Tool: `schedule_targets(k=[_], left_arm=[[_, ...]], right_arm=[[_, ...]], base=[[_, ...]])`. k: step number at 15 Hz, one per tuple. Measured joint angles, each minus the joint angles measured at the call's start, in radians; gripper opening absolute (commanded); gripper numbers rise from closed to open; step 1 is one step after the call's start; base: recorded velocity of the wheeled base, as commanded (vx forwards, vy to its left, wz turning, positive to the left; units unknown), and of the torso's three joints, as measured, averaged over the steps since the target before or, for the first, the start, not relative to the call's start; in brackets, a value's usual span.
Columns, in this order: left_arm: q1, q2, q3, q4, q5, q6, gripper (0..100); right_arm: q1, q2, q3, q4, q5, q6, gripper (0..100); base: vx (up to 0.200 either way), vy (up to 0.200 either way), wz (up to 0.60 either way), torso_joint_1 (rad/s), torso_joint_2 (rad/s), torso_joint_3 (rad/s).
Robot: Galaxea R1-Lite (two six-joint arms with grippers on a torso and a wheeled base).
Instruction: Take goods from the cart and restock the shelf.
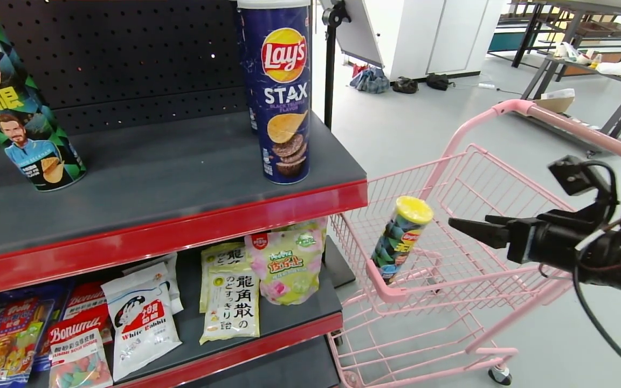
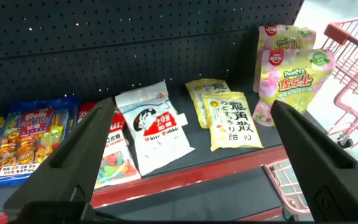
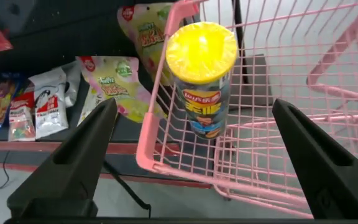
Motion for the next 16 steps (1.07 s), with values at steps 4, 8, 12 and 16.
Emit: schedule_targets(k=[4, 8, 12, 16], left_arm=[[0.000, 0.000, 0.000, 0.000, 0.000, 0.000, 100], [0.001, 0.000, 0.000, 0.000, 0.000, -0.001, 100], [0.000, 0.000, 0.000, 0.000, 0.000, 0.000, 100], [0.000, 0.000, 0.000, 0.000, 0.000, -0.001, 100]], right_arm=[[0.031, 0.237, -0.023, -0.173, -0.005, 0.000, 100], [0.035, 0.350, -0.070, -0.184, -0.007, -0.004, 100], [0.055, 0.424, -0.116, -0.188, -0.009, -0.006, 100], [0.086, 0.508, -0.164, -0.270, -0.029, -0.004, 100]], base=[[0.000, 0.000, 0.00, 0.000, 0.00, 0.000], [0.000, 0.000, 0.00, 0.000, 0.00, 0.000], [0.000, 0.000, 0.00, 0.000, 0.00, 0.000], [0.000, 0.000, 0.00, 0.000, 0.00, 0.000]])
